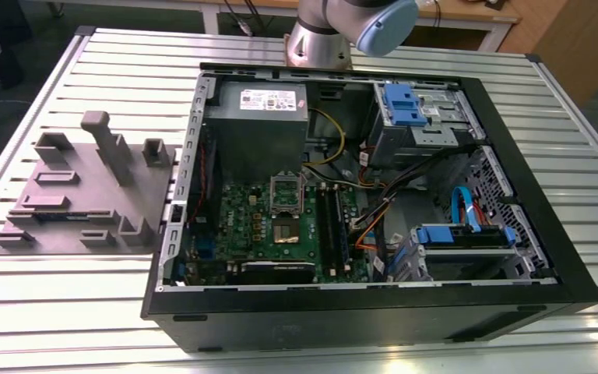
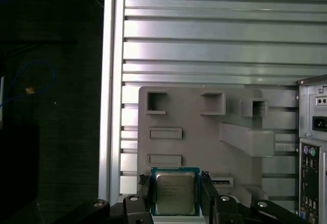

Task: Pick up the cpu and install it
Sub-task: 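Pick up the cpu and move it towards the insertion slot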

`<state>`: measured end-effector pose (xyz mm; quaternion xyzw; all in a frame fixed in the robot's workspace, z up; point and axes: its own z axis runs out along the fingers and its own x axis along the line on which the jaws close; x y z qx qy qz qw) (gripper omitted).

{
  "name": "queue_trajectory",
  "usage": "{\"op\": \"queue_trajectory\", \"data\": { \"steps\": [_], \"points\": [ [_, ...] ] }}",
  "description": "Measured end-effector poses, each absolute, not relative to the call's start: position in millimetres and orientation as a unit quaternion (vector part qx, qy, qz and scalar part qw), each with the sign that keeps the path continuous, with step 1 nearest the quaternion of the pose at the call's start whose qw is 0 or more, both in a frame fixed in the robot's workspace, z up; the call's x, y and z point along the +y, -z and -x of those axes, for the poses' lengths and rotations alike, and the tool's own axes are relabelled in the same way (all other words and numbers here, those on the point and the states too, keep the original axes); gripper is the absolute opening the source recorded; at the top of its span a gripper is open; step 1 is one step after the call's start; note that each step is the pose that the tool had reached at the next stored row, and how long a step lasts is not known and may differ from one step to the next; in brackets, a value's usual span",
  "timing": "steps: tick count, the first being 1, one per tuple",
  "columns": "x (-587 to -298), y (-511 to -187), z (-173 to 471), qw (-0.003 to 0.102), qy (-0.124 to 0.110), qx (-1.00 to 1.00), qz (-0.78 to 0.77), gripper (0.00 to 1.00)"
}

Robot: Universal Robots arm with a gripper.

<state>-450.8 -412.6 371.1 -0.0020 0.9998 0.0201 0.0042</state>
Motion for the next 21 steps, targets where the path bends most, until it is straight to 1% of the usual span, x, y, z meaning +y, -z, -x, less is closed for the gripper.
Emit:
{"op": "queue_trajectory", "data": {
  "steps": [21],
  "points": [
    [-412.7,-371.1,445.2,0.004,-0.020,1.000,0.002,0.47]
  ]
}}
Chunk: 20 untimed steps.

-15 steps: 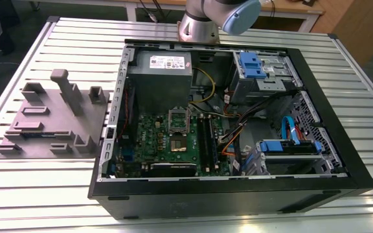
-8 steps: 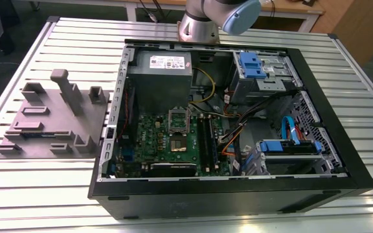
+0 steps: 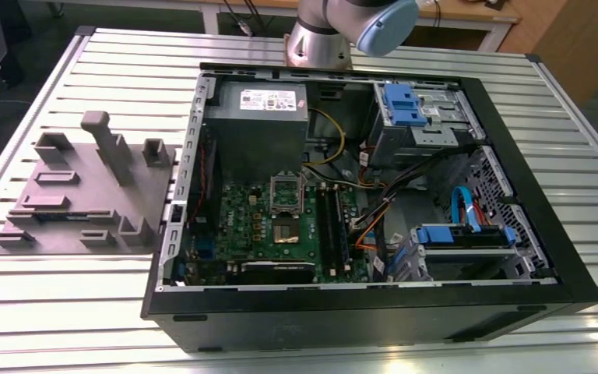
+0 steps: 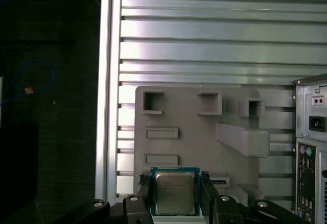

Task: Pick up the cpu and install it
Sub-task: 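Pick up the cpu and move it towards the insertion slot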

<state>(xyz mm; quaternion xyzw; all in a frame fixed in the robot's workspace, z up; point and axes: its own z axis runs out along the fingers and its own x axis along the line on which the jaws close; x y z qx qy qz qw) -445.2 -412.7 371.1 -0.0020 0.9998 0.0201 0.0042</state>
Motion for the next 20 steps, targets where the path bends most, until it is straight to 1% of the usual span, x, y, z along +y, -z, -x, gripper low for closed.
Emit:
{"op": "queue_trajectory", "data": {
  "steps": [20],
  "points": [
    [-412.7,-371.0,441.7,0.004,-0.020,1.000,0.002,0.47]
  ]
}}
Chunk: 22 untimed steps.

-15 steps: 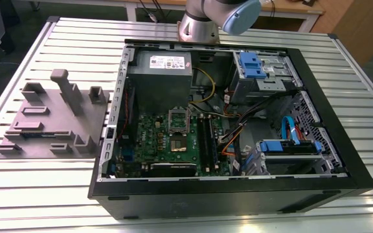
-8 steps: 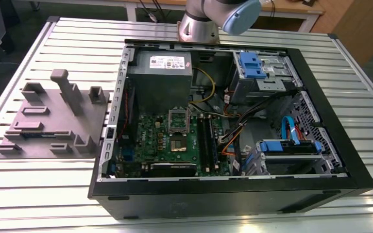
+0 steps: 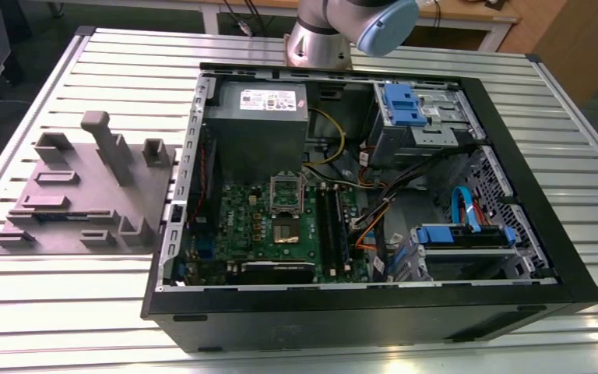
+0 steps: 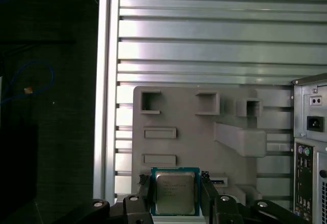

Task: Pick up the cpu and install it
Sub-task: 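Pick up the cpu and move it towards the insertion slot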

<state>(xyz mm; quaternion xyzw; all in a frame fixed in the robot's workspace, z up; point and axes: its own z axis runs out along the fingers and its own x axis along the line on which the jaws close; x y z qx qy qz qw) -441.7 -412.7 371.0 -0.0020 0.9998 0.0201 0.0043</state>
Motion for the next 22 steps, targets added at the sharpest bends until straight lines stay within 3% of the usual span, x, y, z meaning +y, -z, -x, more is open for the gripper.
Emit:
{"op": "queue_trajectory", "data": {
  "steps": [22],
  "points": [
    [-412.7,-371.1,431.7,0.004,-0.020,1.000,0.002,0.47]
  ]
}}
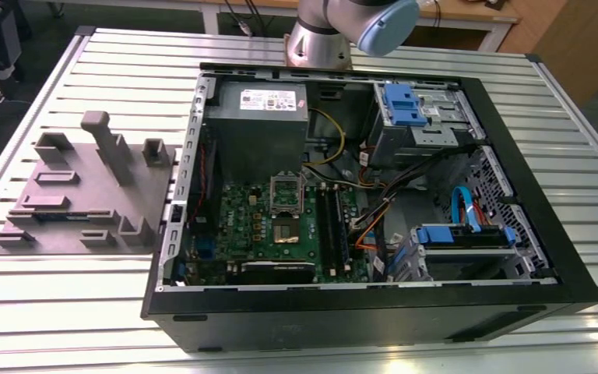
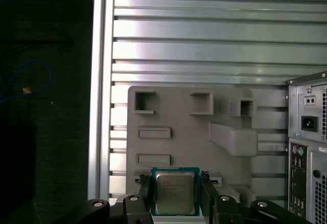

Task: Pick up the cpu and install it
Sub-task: 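Pick up the cpu and move it towards the insertion slot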

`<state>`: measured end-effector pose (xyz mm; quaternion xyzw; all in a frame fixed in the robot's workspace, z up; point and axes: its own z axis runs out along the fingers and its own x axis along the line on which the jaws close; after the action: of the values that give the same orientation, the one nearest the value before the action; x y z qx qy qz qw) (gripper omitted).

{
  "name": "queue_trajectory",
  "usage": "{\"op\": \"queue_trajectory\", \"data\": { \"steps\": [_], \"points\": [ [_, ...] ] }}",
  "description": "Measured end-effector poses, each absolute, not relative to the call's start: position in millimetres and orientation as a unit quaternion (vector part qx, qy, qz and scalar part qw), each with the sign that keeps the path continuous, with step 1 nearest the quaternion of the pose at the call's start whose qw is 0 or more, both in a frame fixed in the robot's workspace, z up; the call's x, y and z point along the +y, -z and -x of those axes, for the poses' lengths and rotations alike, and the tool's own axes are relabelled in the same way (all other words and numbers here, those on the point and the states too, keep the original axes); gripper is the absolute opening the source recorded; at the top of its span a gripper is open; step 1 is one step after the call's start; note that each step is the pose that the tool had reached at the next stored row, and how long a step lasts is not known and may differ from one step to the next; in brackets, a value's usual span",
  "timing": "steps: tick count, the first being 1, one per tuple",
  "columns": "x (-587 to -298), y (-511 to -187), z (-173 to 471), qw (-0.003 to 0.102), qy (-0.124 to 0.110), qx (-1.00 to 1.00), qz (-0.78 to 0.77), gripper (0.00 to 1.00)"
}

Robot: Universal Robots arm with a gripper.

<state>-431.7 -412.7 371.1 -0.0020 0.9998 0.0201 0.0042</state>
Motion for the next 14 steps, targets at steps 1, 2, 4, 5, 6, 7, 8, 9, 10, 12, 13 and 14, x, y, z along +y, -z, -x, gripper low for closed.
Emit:
{"op": "queue_trajectory", "data": {
  "steps": [1,2,4,5,6,7,8,9,10,12,13,14],
  "points": [
    [-412.7,-371.1,431.3,0.004,-0.020,1.000,0.002,0.47],
    [-412.7,-371.1,430.9,0.004,-0.020,1.000,0.002,0.47],
    [-412.7,-371.0,430.1,0.004,-0.020,1.000,0.002,0.47],
    [-412.6,-371.0,429.9,0.004,-0.020,1.000,0.002,0.47],
    [-412.7,-371.0,429.7,0.004,-0.020,1.000,0.002,0.47],
    [-412.7,-371.0,429.7,0.004,-0.020,1.000,0.002,0.47],
    [-412.7,-371.1,429.6,0.004,-0.020,1.000,0.002,0.47],
    [-412.7,-371.1,429.6,0.004,-0.020,1.000,0.002,0.47],
    [-412.7,-371.1,429.6,0.004,-0.020,1.000,0.002,0.47],
    [-412.7,-371.0,429.5,0.004,-0.020,1.000,0.002,0.47],
    [-412.7,-371.0,429.5,0.004,-0.020,1.000,0.002,0.47],
    [-412.7,-371.1,429.4,0.004,-0.020,1.000,0.002,0.47]
  ]
}}
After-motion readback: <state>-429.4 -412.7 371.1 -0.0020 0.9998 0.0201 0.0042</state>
